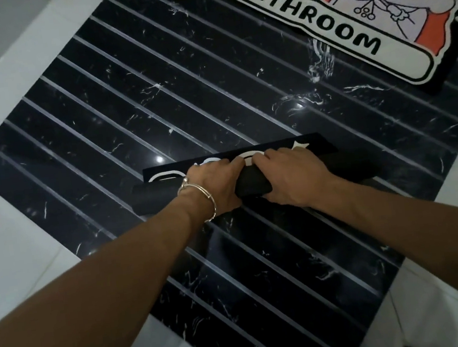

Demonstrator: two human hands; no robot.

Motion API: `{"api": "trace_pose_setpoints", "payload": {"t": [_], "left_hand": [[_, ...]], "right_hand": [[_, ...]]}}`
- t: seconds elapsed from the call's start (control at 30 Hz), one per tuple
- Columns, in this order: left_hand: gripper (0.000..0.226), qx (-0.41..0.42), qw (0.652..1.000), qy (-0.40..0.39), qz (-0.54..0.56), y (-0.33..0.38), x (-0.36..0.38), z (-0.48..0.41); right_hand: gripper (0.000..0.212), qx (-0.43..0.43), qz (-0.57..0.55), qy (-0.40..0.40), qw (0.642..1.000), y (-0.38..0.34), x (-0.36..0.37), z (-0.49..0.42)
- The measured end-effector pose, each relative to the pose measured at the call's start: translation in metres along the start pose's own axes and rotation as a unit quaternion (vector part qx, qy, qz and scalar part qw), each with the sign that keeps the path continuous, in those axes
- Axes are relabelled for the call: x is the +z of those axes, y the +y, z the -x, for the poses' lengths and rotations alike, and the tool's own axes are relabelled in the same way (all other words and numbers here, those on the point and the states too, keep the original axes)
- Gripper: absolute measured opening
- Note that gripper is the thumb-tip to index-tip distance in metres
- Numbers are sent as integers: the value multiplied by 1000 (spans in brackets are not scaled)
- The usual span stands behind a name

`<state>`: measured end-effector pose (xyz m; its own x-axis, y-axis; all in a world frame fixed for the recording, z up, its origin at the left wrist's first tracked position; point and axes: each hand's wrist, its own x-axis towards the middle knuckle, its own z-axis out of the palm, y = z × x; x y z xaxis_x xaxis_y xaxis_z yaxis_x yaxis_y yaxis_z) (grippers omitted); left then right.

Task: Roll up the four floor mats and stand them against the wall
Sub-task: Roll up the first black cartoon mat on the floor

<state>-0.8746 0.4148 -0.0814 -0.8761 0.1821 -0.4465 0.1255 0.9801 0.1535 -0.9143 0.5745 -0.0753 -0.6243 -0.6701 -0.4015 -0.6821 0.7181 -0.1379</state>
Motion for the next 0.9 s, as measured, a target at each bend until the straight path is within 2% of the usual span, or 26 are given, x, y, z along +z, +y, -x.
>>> {"api": "trace_pose_setpoints", "payload": {"t": [0.1,0.17,0.33,0.43,0.53,0.6,0.63,0.73,0.8,0.9], "left_hand": [[63,24,998,35,-45,-1,7,2],[62,20,997,31,-67,-4,10,0],[51,-10,999,-19,41,-4,0,-4],[54,-7,999,-1,34,-2,-2,-2],[63,8,997,54,-48,2,5,1],[59,3,997,60,-56,4,7,1],[54,0,998,49,-42,4,6,0],[46,-23,999,-7,28,2,-3,-3],[45,-31,998,-11,51,2,-6,-4],[52,-2,999,46,0,9,-1,0]], "right_hand": [[49,36,-103,-82,991,7,-5,-5],[51,43,-143,-122,981,8,-9,-6],[55,4,5,-1,1000,-1,0,-2],[54,12,10,6,1000,0,-2,-4],[49,29,-114,-83,990,13,-11,-7],[49,40,-167,-140,975,18,-17,-6],[50,35,-157,-134,978,17,-17,-4],[54,-2,-41,-33,999,9,-7,-2],[57,-4,14,7,1000,6,-2,-3],[56,29,-23,-32,999,12,-8,-6]]}}
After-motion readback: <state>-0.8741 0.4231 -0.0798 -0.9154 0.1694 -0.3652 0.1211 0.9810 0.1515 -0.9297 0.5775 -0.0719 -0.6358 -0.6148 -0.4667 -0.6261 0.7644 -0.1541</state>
